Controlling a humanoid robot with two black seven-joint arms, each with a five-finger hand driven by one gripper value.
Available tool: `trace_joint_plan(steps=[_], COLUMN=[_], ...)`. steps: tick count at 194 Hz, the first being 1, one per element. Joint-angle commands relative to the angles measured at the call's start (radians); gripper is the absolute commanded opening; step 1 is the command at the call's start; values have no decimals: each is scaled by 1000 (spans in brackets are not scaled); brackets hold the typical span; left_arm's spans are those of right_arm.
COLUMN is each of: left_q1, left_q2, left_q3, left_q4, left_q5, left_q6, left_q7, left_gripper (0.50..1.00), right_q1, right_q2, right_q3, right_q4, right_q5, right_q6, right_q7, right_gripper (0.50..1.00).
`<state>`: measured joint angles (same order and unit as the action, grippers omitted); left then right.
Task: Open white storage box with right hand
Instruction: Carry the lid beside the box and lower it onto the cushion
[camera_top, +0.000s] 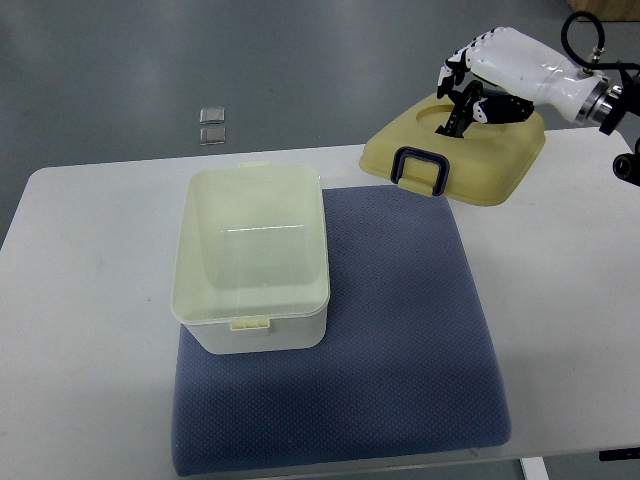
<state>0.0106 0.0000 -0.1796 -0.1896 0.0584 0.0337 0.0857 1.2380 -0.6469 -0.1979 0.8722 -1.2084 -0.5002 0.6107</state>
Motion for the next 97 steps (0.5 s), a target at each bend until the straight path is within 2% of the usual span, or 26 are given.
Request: trace_joint_plan(steps=[1,36,97], left_q1=[0,0,0], left_q2=[0,0,0], left_q3=[0,0,-1], left_q4=[-1,-1,-1], left_q5=[0,0,0], left_q6=[0,0,0], left_q7=[0,0,0], left_gripper=[1000,1000,1000], right_q1=[-65,-141,-193], right_q2=[23,87,190], right_q3=[5,3,-3], right_q4=[-78,-127,-127], right_q5=[1,0,0], right_q6=[-18,-58,-111], right_q7=[0,0,0], right_gripper=[500,500,500])
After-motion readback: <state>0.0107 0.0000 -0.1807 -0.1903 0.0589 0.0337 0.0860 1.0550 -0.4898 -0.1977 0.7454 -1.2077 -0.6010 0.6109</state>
